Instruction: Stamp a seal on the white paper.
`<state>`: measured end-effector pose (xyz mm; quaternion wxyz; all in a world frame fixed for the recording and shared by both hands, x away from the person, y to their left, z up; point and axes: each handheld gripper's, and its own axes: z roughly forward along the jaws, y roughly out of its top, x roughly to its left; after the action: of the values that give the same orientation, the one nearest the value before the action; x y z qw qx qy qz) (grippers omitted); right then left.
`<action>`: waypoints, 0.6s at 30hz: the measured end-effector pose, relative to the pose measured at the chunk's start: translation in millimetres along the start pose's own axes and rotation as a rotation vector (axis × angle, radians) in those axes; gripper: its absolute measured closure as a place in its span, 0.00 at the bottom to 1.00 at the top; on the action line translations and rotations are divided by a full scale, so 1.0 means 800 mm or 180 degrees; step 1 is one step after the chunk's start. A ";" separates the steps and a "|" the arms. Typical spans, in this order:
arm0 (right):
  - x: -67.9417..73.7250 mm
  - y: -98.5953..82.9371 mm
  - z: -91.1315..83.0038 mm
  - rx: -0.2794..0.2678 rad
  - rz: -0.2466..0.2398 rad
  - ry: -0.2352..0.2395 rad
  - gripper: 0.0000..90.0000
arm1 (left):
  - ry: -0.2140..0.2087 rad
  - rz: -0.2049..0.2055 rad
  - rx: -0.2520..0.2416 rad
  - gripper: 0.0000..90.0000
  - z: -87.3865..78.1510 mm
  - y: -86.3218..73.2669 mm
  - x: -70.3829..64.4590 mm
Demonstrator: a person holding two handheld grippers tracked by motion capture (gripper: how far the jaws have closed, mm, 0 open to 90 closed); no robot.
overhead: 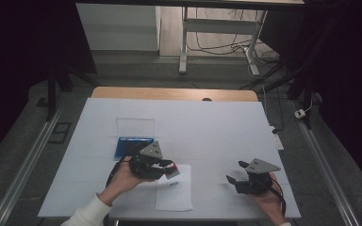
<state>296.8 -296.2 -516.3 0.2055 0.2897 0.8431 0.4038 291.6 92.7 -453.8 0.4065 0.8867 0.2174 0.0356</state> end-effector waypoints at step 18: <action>0.000 0.001 -0.001 0.0006 -0.0001 -0.0006 0.27 | 0.0160 -0.0137 -0.0177 0.78 -0.029 -0.006 0.020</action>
<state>296.4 -296.0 -515.7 0.2061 0.2902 0.8433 0.4028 298.7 118.6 -443.9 0.4261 0.8690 0.2455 0.0552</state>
